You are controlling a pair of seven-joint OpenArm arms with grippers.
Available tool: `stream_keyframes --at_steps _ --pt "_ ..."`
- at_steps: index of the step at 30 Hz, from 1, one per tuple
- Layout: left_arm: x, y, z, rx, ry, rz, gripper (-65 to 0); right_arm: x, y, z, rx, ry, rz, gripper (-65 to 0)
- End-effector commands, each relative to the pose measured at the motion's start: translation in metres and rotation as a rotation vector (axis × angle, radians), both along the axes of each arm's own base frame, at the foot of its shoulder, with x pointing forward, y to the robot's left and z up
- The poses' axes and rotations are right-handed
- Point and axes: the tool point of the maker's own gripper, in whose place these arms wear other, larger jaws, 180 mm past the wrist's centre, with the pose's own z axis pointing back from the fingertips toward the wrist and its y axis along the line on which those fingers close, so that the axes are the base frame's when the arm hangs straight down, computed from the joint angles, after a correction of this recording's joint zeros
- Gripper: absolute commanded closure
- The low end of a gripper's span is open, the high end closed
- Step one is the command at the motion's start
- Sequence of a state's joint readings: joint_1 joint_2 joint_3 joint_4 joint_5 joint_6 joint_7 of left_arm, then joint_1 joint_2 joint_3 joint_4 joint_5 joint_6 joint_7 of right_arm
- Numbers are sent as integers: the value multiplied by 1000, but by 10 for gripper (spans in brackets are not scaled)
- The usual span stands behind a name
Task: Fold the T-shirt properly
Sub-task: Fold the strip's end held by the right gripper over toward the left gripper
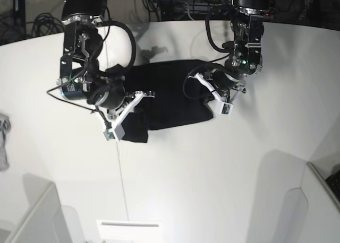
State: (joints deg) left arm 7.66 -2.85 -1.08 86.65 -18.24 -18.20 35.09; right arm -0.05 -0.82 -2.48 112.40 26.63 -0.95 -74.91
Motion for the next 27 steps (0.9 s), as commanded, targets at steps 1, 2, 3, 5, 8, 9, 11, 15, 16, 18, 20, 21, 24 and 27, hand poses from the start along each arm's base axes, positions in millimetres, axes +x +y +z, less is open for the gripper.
stream_keyframes --at_steps 1,2,3,5,8,9,11,15,16,18,20,21,24,27 --pt "1 0 4 2 -10 -3 0 5 10 14 43 -46 0 0" --pt "1 0 4 2 -10 -3 0 5 14 16 57 -46 0 0" --pt "0 0 4 2 -9 -3 0 5 18 16 69 -43 2 0" --pt "0 0 4 2 -9 -3 0 5 24 18 88 -44 1 0" --pt "0 0 4 -1 -9 -2 0 8 27 18 99 -51 -7 0" --pt "0 0 4 -1 -9 -2 0 8 28 16 100 -43 -7 0" --pt "0 0 4 -1 -9 -2 0 7 28 13 102 -38 -9 0" --pt "0 0 4 -3 -9 -2 0 4 37 12 118 -40 -1 0" --pt "0 0 4 -3 -9 -2 0 4 42 12 121 -46 9 0" --pt "0 0 4 -3 -9 -2 0 4 51 8 141 -26 -16 0" --pt "0 -1 4 -4 -9 -2 0 5 61 4 158 -10 -48 0" --pt "0 -1 4 -4 -9 -2 0 4 66 4 162 -9 -47 0" --pt "0 0 4 -4 -9 0 0 2 76 2 164 -11 -29 0" --pt "0 0 4 -4 -9 0 0 -1 79 -7 157 15 -20 0"
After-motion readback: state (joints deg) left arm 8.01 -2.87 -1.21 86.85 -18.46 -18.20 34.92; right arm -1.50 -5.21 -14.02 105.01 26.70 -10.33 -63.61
